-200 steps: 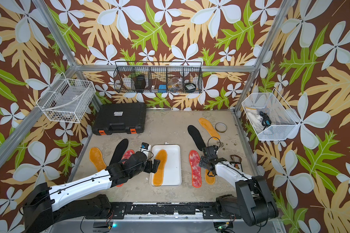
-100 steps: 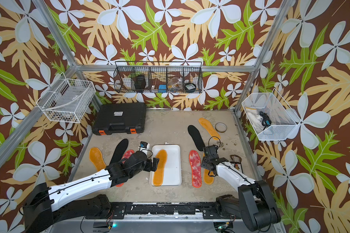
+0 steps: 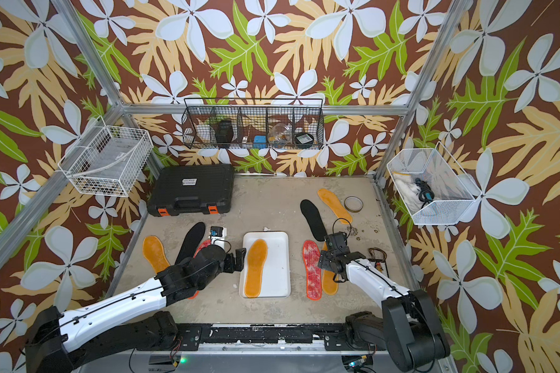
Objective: Put the insoles into the storage box
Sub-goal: Pick up the insole from the center of the board, then place the insole in the storage box.
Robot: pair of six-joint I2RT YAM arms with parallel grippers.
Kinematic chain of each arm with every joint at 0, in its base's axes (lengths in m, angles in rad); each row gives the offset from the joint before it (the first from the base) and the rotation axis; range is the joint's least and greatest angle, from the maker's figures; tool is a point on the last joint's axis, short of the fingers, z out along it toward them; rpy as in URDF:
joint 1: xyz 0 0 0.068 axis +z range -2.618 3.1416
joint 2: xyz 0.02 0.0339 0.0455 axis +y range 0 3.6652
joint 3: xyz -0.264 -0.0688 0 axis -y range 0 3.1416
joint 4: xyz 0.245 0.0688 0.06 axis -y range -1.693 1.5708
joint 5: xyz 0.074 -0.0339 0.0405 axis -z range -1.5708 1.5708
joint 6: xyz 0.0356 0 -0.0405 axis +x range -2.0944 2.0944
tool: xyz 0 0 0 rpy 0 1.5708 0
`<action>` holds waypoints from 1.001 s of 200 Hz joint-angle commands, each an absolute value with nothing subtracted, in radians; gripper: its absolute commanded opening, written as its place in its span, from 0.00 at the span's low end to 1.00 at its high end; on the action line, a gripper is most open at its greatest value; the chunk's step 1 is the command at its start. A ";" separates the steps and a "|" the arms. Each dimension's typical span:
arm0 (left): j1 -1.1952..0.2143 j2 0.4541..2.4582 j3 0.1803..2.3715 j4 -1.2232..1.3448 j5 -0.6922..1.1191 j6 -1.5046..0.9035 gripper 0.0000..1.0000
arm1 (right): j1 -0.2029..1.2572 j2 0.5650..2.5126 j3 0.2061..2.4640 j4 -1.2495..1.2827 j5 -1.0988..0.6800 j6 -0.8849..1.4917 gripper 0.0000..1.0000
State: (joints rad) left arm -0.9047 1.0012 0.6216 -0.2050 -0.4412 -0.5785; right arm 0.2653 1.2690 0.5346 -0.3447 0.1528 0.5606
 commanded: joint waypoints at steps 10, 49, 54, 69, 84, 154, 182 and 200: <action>-0.904 1.016 0.619 -0.199 -0.431 -0.580 1.00 | 0.311 1.310 0.542 -0.347 0.176 0.563 0.85; -0.903 1.023 0.620 -0.190 -0.420 -0.581 1.00 | 0.311 1.316 0.521 -0.332 0.213 0.590 0.71; -0.903 1.022 0.620 -0.190 -0.420 -0.579 1.00 | 0.311 1.316 0.517 -0.328 0.217 0.593 0.70; -0.904 1.022 0.620 -0.192 -0.423 -0.576 1.00 | 0.311 1.327 0.516 -0.328 0.233 0.597 0.68; -0.902 1.019 0.620 -0.192 -0.422 -0.574 1.00 | 0.311 1.347 0.511 -0.314 0.233 0.602 0.68; -0.904 0.994 0.610 -0.192 -0.440 -0.577 1.00 | 0.311 1.285 0.539 -0.359 0.250 0.597 0.54; -0.904 1.000 0.609 -0.181 -0.442 -0.580 1.00 | 0.311 1.217 0.576 -0.414 0.252 0.579 0.55; -0.902 1.007 0.613 -0.175 -0.439 -0.581 1.00 | 0.311 1.183 0.591 -0.432 0.240 0.577 0.54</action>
